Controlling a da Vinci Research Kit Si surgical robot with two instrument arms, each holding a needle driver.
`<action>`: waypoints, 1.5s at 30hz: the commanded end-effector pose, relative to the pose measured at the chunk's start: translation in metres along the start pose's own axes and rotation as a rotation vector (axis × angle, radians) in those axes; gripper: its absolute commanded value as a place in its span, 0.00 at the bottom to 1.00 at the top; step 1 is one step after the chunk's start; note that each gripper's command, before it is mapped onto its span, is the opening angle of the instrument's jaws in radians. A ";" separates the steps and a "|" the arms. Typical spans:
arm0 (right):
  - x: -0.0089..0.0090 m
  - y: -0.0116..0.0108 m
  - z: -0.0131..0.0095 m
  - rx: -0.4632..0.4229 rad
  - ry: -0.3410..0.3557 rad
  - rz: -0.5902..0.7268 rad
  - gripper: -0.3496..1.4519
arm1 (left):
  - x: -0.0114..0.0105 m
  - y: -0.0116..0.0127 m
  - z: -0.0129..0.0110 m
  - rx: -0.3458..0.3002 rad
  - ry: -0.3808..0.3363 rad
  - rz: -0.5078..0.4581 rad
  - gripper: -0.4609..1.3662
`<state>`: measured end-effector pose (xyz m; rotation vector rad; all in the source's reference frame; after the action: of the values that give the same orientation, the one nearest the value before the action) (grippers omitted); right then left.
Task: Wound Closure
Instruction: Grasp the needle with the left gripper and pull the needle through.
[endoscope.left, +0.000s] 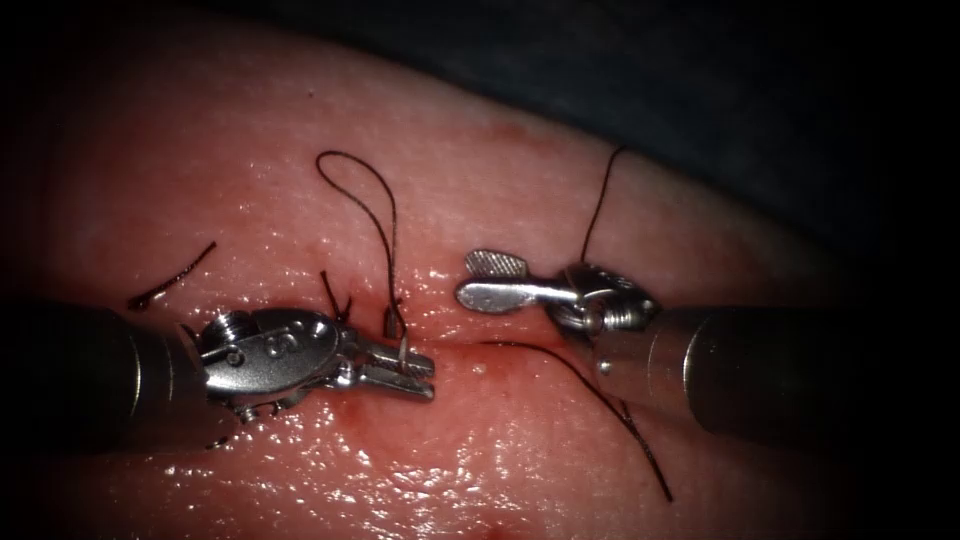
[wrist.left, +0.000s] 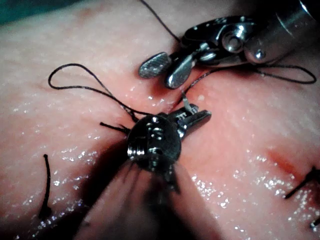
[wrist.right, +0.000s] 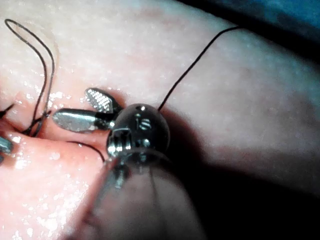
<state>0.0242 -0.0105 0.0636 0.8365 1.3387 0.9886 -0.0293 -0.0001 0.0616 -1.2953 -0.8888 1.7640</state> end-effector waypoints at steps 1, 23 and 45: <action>-0.0003 -0.0005 -0.0003 0.011 -0.037 -0.074 0.89 | 0.0003 0.0001 -0.0001 -0.025 0.000 -0.053 0.06; 0.0035 -0.0110 -0.0007 0.150 -0.175 -0.330 0.73 | 0.0026 -0.0004 -0.0027 -0.098 0.050 -0.459 0.06; -0.0046 -0.0057 0.0030 -0.034 -0.282 -0.384 0.69 | 0.0049 0.0012 -0.0059 -0.289 0.139 -0.704 0.06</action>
<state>0.0277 -0.0168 0.0607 0.6346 1.1766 0.5678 -0.0246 0.0042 0.0568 -1.0632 -1.3441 1.0134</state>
